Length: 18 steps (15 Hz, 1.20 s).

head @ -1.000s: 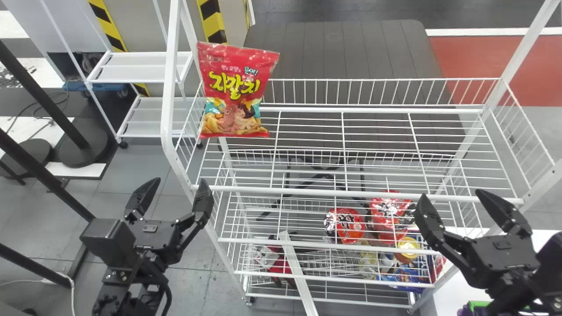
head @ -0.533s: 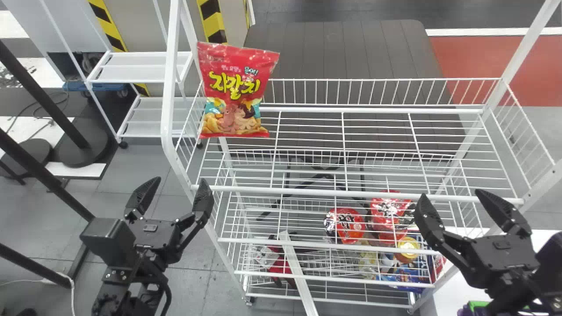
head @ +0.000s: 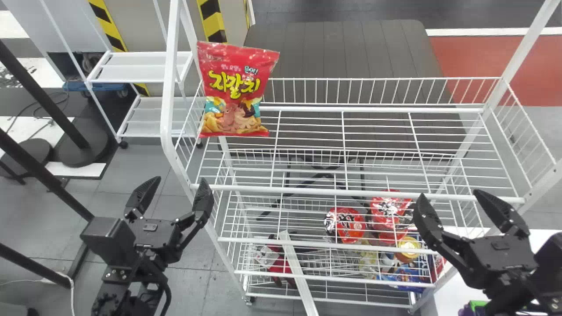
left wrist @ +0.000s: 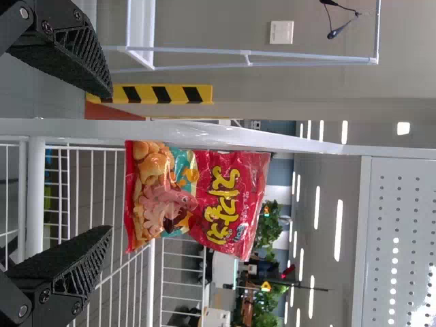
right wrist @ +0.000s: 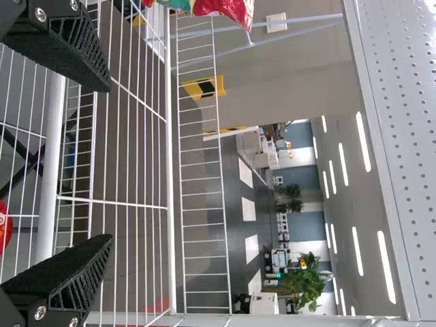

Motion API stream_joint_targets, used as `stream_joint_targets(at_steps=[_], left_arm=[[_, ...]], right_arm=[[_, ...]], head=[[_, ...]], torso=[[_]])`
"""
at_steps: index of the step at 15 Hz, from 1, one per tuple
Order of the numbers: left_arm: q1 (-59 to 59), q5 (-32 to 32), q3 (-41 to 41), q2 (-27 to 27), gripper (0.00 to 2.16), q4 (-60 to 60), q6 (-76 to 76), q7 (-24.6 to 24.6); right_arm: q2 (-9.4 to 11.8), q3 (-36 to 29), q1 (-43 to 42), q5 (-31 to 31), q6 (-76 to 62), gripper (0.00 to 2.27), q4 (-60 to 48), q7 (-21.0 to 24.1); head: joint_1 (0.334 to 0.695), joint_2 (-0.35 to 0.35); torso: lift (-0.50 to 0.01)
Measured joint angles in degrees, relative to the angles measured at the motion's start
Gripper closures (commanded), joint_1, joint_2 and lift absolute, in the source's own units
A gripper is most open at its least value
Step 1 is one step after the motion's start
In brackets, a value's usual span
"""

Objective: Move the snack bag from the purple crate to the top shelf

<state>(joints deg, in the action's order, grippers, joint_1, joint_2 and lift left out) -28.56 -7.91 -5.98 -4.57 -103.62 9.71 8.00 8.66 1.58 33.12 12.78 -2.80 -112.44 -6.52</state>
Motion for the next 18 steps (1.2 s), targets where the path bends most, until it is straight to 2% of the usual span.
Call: stream_joint_targets(at_steps=[18], left_arm=[[0.1, 0.0, 0.0, -0.1, 0.13, 0.8, 0.0, 0.8]], right_arm=[[0.0, 0.3, 0.6, 0.0, 0.1, 0.02, 0.1, 1.2]], head=[[0.695, 0.088]], torso=[[-0.087]])
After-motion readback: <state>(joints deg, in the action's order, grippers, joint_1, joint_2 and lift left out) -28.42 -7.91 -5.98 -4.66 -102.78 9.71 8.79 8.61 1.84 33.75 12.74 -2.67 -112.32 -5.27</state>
